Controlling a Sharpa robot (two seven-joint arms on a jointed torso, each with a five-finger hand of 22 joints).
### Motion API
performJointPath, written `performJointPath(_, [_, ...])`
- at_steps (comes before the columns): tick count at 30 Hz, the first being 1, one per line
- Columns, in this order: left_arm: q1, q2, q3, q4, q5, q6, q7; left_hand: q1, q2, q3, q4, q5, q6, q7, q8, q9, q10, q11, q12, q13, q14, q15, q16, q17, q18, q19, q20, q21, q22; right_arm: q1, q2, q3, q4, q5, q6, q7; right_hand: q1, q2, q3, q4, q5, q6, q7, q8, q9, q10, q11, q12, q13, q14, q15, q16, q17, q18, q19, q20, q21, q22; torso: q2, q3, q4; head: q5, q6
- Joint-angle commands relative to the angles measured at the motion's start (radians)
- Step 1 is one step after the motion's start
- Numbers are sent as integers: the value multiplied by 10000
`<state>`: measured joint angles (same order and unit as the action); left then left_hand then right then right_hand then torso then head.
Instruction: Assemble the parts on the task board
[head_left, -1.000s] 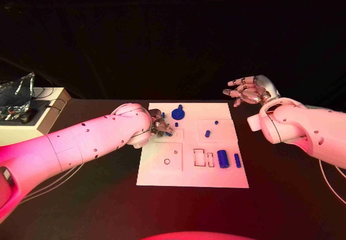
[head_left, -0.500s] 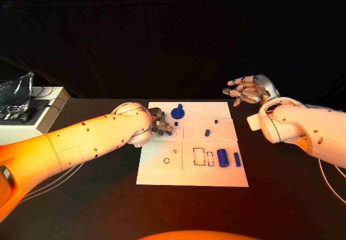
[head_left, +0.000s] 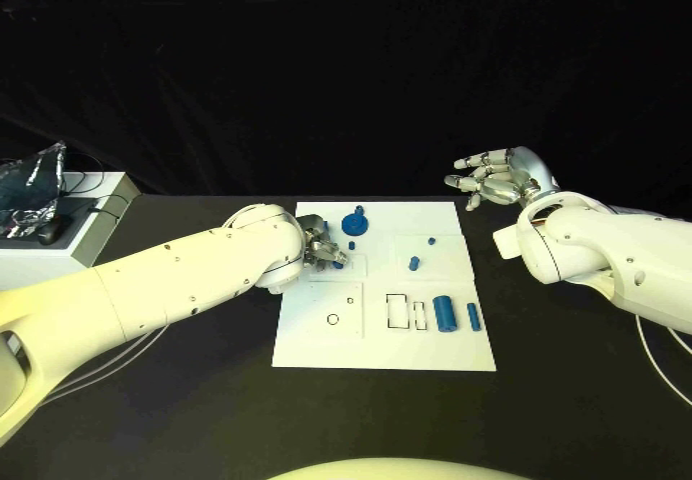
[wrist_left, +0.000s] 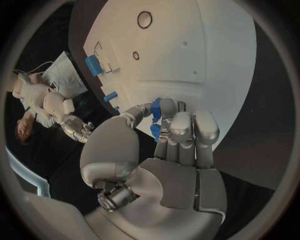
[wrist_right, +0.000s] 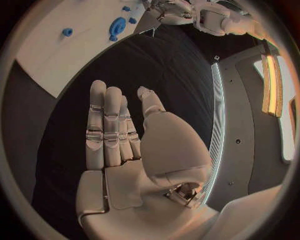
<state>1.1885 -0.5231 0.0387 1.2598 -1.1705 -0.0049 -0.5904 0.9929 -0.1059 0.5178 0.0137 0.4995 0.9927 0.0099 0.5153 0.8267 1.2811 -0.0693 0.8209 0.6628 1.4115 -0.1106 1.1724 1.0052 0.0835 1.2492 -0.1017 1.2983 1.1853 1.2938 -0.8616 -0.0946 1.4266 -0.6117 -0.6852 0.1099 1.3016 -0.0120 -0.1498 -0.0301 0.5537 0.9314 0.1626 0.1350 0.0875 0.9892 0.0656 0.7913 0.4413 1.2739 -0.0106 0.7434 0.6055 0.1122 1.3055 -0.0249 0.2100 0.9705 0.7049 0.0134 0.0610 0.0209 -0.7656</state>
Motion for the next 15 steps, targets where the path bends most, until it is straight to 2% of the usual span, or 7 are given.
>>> performJointPath(1, [-10,5,2,-14,-69,285,68,241,132,1476,-1447,13,66,-39,70,36,-28,-21,-41,11,40,9,-36,-17,-80,72,0,-44,13,-4,3,3,4,-66,133,90,-25,38,-6,25,23,11,41,-23,-11,-49,-54,-24,-12,-10,-6,-18,1,-88,-43,3,47,-9,-4,-1,10,-7,-16])
performJointPath(15, [-12,-22,2,-49,-124,463,21,306,119,1453,-1394,7,61,-35,66,36,-36,-18,-38,15,41,15,-33,-19,-75,87,19,-74,70,-5,10,3,-14,-64,142,93,-25,38,-6,25,23,11,41,-23,-11,-49,-54,-24,-12,-10,-6,-18,1,-88,-43,3,47,-9,-5,-4,-1,10,-28])
